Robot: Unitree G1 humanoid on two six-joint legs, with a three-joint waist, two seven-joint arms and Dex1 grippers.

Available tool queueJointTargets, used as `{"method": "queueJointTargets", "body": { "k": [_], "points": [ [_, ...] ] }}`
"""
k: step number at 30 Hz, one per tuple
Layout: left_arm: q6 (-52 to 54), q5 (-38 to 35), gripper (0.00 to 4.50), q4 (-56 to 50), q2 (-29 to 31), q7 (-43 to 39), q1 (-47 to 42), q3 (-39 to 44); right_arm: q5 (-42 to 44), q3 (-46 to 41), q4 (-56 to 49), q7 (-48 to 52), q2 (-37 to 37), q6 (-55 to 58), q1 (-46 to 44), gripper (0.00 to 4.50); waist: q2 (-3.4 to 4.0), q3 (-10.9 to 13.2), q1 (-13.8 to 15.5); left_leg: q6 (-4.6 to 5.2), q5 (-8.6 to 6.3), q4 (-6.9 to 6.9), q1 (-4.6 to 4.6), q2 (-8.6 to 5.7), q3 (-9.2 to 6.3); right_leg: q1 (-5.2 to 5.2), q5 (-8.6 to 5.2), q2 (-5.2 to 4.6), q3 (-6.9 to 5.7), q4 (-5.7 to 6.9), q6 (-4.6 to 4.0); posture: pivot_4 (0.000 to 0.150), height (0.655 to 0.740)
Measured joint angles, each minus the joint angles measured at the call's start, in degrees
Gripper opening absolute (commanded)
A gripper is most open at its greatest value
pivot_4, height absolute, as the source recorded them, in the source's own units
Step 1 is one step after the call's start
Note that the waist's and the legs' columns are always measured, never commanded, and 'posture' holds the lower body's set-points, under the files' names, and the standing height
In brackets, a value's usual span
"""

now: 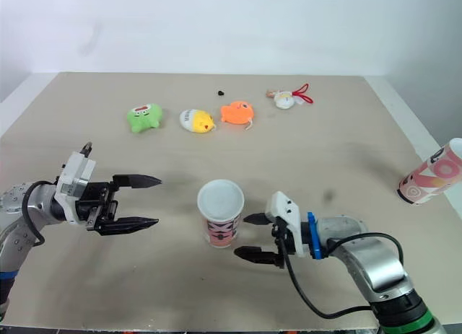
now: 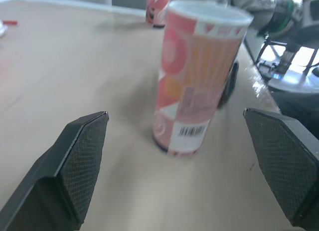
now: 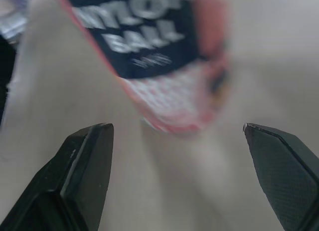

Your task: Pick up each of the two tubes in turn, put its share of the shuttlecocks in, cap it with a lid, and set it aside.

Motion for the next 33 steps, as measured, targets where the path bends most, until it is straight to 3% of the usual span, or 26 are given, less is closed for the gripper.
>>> {"method": "queueJointTargets", "body": {
  "k": [19,22,23,26,33],
  "points": [
    [2.59,-1.00,4.50,-2.09,-0.86,1.93,-5.14,-2.71,-6.19,8.35,5.11,-3.52,11.45,-6.15,-8.43,4.45,-0.03,0.02,-0.01,-0.19,0.12,0.06,0.02,0.05,0.05,0.00,0.24,0.27,-0.09,0.07,-0.35,0.150,0.7400],
    [2.53,-0.61,4.50,-2.01,-1.22,1.99,-5.14,-3.17,-6.32,8.38,6.01,-3.24,11.97,-6.94,-8.68,3.73,-0.03,0.02,0.00,-0.21,0.13,0.06,0.01,0.04,0.04,0.01,0.25,0.27,-0.10,0.08,-0.37,0.150,0.7400],
    [2.47,-0.51,4.50,-1.97,-1.39,2.06,-5.14,-3.30,-6.53,8.38,6.33,-3.23,12.26,-7.23,-8.69,3.21,-0.03,0.02,0.00,-0.21,0.13,0.06,0.01,0.04,0.05,0.01,0.26,0.27,-0.10,0.08,-0.38,0.150,0.7400],
    [1.99,0.14,4.50,-1.87,-2.54,2.13,-5.14,-4.26,-6.73,8.37,6.67,-3.26,12.41,-8.13,-8.74,2.38,-0.03,0.02,0.00,-0.21,0.13,0.06,0.02,0.04,0.05,0.01,0.27,0.27,-0.10,0.09,-0.40,0.150,0.7400],
    [-1.03,3.21,4.50,0.97,-5.68,1.85,-6.85,-7.40,-4.90,5.10,6.72,-3.75,10.87,-6.13,-8.68,2.27,-0.03,0.02,0.11,-0.30,0.19,0.15,0.01,-0.01,0.01,0.06,0.32,0.25,-0.12,0.14,-0.37,0.150,0.7400]
  ]
}}
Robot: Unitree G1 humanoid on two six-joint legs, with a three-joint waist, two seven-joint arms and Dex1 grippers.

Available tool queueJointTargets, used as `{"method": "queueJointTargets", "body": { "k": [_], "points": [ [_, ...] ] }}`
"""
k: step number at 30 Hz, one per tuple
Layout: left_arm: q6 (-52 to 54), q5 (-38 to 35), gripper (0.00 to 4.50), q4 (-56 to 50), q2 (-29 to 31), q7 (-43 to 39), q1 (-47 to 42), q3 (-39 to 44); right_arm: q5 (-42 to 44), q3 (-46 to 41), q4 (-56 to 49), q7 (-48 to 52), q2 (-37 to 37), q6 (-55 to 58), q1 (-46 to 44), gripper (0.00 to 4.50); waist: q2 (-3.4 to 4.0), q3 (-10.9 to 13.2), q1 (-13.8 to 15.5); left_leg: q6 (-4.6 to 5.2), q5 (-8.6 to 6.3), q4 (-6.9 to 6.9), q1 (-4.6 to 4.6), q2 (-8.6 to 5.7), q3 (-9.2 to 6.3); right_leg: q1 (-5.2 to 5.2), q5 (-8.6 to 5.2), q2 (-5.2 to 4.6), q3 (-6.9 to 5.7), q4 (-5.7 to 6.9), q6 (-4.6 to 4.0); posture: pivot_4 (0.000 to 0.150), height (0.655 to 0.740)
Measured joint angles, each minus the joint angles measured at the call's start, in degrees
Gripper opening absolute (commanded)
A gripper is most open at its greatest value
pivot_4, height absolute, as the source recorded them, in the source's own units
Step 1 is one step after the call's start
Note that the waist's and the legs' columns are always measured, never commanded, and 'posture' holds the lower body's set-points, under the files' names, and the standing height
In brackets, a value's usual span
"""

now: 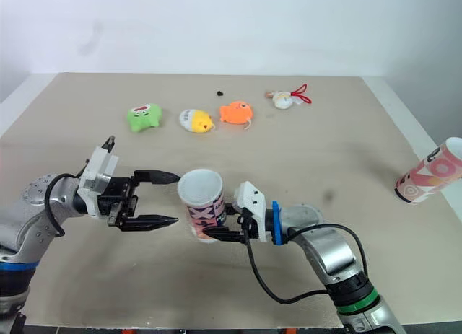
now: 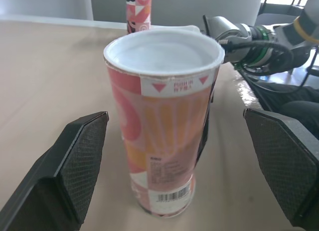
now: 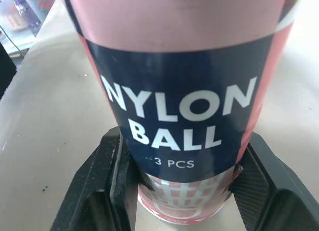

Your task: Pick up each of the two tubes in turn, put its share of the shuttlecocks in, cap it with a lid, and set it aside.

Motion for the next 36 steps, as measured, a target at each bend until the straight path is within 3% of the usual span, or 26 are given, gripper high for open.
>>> {"method": "queueJointTargets", "body": {
  "k": [9,13,23,36],
  "points": [
    [-6.19,6.36,4.50,6.10,-7.19,0.29,-4.68,-5.70,0.54,-22.84,6.41,-13.81,-3.17,-1.08,1.92,2.27,-0.01,-0.01,0.00,-0.02,0.01,0.11,0.00,-0.09,0.04,0.07,0.14,-0.05,0.05,-0.01,0.00,0.150,0.7400],
    [-8.19,8.36,4.50,8.89,-9.71,1.13,-6.61,-6.78,-2.91,-27.44,11.64,-22.68,-1.53,-2.83,2.71,2.27,0.00,-0.02,-0.01,-0.02,0.02,0.12,0.02,-0.09,0.06,0.08,0.19,-0.03,0.08,0.00,-0.06,0.150,0.7400],
    [-12.70,16.04,4.50,16.73,-19.72,11.36,-10.33,-9.24,-8.76,-34.10,25.75,-42.30,3.86,-13.57,1.31,2.27,0.10,-0.07,-0.05,-0.01,0.03,0.13,0.54,-0.15,0.26,0.60,0.16,-0.11,0.26,-0.07,0.35,0.150,0.7400],
    [-7.59,13.86,4.50,16.61,-24.11,15.45,-12.89,-8.64,-8.38,-35.77,31.54,-47.19,4.69,-19.07,0.17,2.27,0.11,-0.08,-0.13,0.00,0.03,0.14,0.67,-0.18,0.32,0.72,0.20,-0.12,0.36,-0.08,0.39,0.150,0.7400]
  ]
}}
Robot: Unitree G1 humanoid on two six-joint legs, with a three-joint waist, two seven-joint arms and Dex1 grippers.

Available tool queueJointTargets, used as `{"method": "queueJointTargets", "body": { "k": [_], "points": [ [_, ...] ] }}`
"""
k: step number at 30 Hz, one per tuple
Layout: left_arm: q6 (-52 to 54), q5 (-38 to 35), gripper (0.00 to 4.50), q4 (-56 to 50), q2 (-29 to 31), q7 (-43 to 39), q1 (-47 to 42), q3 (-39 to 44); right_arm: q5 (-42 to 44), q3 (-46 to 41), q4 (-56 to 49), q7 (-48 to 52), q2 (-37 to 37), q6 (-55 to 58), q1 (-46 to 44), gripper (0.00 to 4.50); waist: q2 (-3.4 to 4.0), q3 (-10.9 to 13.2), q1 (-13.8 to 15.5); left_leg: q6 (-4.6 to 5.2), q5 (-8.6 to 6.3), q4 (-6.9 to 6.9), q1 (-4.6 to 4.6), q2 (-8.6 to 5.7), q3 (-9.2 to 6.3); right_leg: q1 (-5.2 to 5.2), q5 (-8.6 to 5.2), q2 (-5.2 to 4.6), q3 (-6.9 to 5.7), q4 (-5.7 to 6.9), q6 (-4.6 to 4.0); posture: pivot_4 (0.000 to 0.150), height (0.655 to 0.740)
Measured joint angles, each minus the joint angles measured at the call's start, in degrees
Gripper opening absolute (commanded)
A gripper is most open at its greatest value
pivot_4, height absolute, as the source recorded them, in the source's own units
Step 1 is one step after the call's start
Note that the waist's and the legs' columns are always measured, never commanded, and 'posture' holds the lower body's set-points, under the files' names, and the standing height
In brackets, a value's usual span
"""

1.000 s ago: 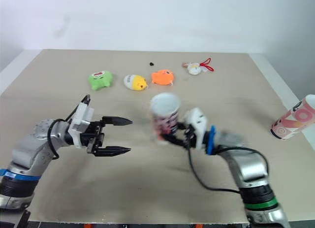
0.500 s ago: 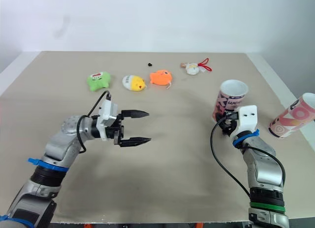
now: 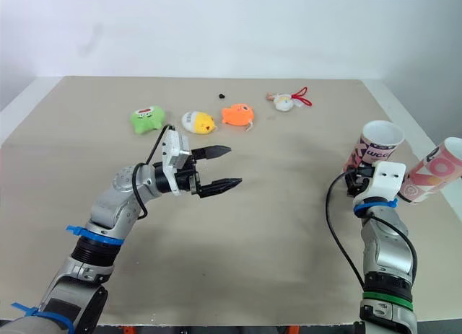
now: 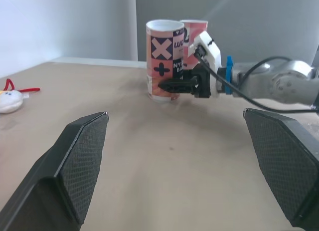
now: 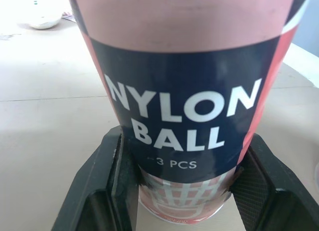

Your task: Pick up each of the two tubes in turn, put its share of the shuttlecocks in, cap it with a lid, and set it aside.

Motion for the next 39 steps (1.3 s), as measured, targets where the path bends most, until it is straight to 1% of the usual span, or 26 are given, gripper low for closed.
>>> {"method": "queueJointTargets", "body": {
  "k": [3,6,7,8,9,20,23,28,32,34,36,38,39],
  "points": [
    [1.18,-0.43,4.50,-0.11,-0.09,0.70,-0.57,0.12,1.78,-1.06,0.09,0.06,0.69,0.95,-0.13,2.27,0.00,0.00,0.00,0.00,0.00,0.00,0.00,0.01,-0.01,0.01,0.00,0.01,0.00,0.00,0.00,0.150,0.7400],
    [1.29,-0.77,4.50,-0.59,-0.17,1.00,-1.40,0.11,3.64,-2.00,-0.05,1.00,0.78,2.74,-0.31,3.55,-0.02,-0.01,0.00,0.00,0.00,0.00,0.02,0.02,-0.02,0.02,0.00,0.04,-0.01,-0.01,-0.01,0.150,0.7400],
    [1.29,-0.78,4.50,-0.87,-0.16,1.02,-1.62,0.11,4.48,-2.16,0.00,1.56,0.88,4.03,-0.06,3.79,-0.02,-0.01,0.00,0.00,0.00,-0.01,0.01,0.04,-0.03,0.02,0.00,0.06,-0.02,-0.03,-0.01,0.150,0.7400],
    [1.30,-0.79,4.50,-1.12,-0.13,1.04,-1.67,0.11,4.94,-2.23,-0.06,1.96,1.22,4.75,0.39,4.27,-0.02,-0.01,-0.01,0.00,0.00,-0.02,0.01,0.05,-0.03,0.01,0.00,0.06,-0.01,-0.03,-0.03,0.150,0.7400],
    [1.34,-0.78,4.50,-1.24,-0.02,1.06,-1.70,0.11,5.35,-1.95,-0.06,2.65,1.35,5.83,0.62,4.40,-0.01,-0.02,-0.01,0.00,0.00,-0.02,0.01,0.04,-0.02,0.01,0.00,0.06,-0.01,-0.03,-0.03,0.150,0.7400],
    [2.17,-0.78,4.50,-1.57,0.26,1.04,-1.76,0.07,6.56,-2.01,-0.95,5.01,0.27,9.38,1.04,4.40,0.02,-0.02,-0.18,0.00,0.00,-0.03,0.02,0.05,0.00,0.00,-0.01,0.07,0.01,-0.04,0.00,0.150,0.7400],
    [2.18,-0.78,4.50,-1.71,0.87,0.86,-1.76,0.08,6.68,-1.84,-3.47,6.60,-1.28,11.09,3.49,4.40,0.02,-0.02,-0.16,0.01,-0.01,-0.08,0.01,0.05,-0.02,-0.01,-0.04,0.08,0.00,-0.05,-0.04,0.150,0.7400],
    [2.27,-0.63,4.50,-2.48,3.74,0.88,-1.57,0.28,7.29,-1.94,-9.26,9.55,-4.48,14.82,9.21,4.40,0.03,-0.02,-0.01,0.01,-0.01,-0.15,-0.02,0.03,-0.04,-0.02,-0.07,0.05,-0.02,-0.10,-0.04,0.150,0.7400],
    [5.24,-2.32,4.50,-6.77,8.70,1.42,1.93,3.78,10.92,-2.15,-16.82,17.70,-9.60,19.00,17.62,4.40,0.07,-0.04,-0.01,0.11,-0.08,-0.26,0.01,0.09,-0.04,-0.01,-0.15,0.06,-0.03,-0.15,-0.09,0.150,0.7400],
    [9.78,-4.33,4.50,-8.13,12.09,1.97,4.39,6.12,13.83,-1.81,-21.25,23.18,-11.50,21.30,20.99,4.40,0.07,-0.03,-0.35,0.11,-0.08,-0.26,0.02,0.18,-0.07,-0.05,-0.24,0.12,-0.03,-0.16,0.04,0.150,0.7400],
    [12.61,-5.52,4.50,-9.70,15.61,1.14,7.95,7.16,18.63,-0.50,-26.23,28.46,-12.27,24.55,22.01,4.40,0.12,-0.01,-1.15,0.11,-0.08,-0.27,0.05,0.26,-0.17,-0.05,-0.21,0.17,-0.02,-0.15,-0.02,0.150,0.7400],
    [14.46,-6.61,4.50,-11.33,16.77,0.85,11.49,7.49,23.74,2.31,-32.59,33.68,-13.55,27.65,20.71,4.40,0.14,0.05,-1.23,0.09,-0.06,-0.24,0.08,0.25,-0.27,-0.03,-0.15,0.15,-0.05,-0.15,-0.01,0.150,0.7400],
    [14.62,-6.65,4.50,-12.00,17.40,0.92,12.66,7.62,24.81,3.36,-34.23,34.83,-14.07,28.35,19.94,4.40,0.14,0.07,-1.20,0.09,-0.03,-0.22,0.08,0.24,-0.27,-0.02,-0.09,0.14,-0.05,-0.15,0.02,0.150,0.7400]
  ]
}}
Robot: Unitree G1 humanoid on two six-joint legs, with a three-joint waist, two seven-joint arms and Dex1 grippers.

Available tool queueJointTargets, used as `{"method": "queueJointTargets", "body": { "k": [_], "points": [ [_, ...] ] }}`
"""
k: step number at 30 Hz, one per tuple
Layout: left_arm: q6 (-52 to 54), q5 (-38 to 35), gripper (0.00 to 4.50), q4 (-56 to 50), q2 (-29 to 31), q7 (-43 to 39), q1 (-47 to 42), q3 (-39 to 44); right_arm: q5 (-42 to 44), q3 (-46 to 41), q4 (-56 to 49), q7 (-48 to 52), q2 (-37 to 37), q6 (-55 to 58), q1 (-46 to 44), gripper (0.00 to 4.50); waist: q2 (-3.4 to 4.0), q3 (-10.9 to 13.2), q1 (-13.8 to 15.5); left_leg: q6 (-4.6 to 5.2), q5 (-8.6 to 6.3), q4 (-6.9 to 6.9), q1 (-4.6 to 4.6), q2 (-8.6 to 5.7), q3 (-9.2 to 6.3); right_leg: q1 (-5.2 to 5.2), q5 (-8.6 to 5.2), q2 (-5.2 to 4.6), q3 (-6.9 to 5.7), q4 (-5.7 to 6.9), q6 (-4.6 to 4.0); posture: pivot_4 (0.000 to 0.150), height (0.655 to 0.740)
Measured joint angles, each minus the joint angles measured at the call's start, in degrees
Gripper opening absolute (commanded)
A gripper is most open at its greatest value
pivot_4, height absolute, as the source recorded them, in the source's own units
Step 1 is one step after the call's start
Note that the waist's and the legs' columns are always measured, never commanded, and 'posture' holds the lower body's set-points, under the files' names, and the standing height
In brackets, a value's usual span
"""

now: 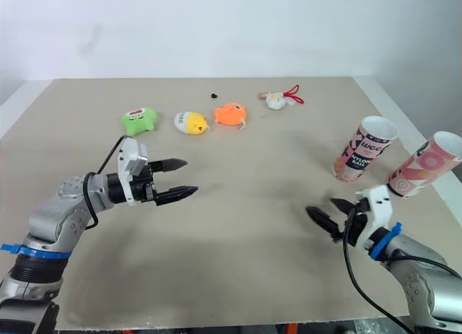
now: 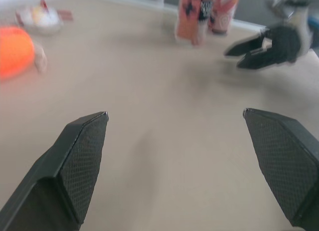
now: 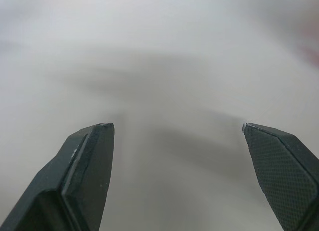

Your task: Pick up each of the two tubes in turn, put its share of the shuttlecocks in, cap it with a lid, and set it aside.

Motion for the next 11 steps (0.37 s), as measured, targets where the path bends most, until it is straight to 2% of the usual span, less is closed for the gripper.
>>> {"method": "queueJointTargets", "body": {
  "k": [5,8,11],
  "points": [
    [0.07,-0.29,4.50,-5.00,1.48,3.31,9.92,3.97,5.86,10.47,-8.16,6.26,-0.04,4.01,-6.67,4.40,-0.18,0.12,-0.02,-0.01,0.00,-0.03,0.00,0.15,-0.08,-0.02,-0.05,0.02,-0.10,0.00,-0.12,0.150,0.7400],
    [0.07,-0.37,4.50,-6.49,1.50,5.22,11.63,5.47,6.53,13.53,-8.47,5.88,1.79,4.61,-8.59,4.40,-0.20,0.13,1.32,-0.04,0.02,-0.02,-0.21,-0.05,-0.12,-0.05,-0.22,-0.22,-0.31,-0.01,-0.08,0.150,0.7400],
    [0.23,-0.39,4.50,-8.15,1.31,6.83,13.42,5.77,5.30,16.81,-8.32,4.89,4.21,4.17,-9.12,4.40,-0.21,0.13,1.30,-0.12,-0.05,-0.02,-0.24,-0.11,-0.18,-0.06,-0.24,-0.35,-0.23,-0.06,0.00,0.150,0.7400]
  ]
}}
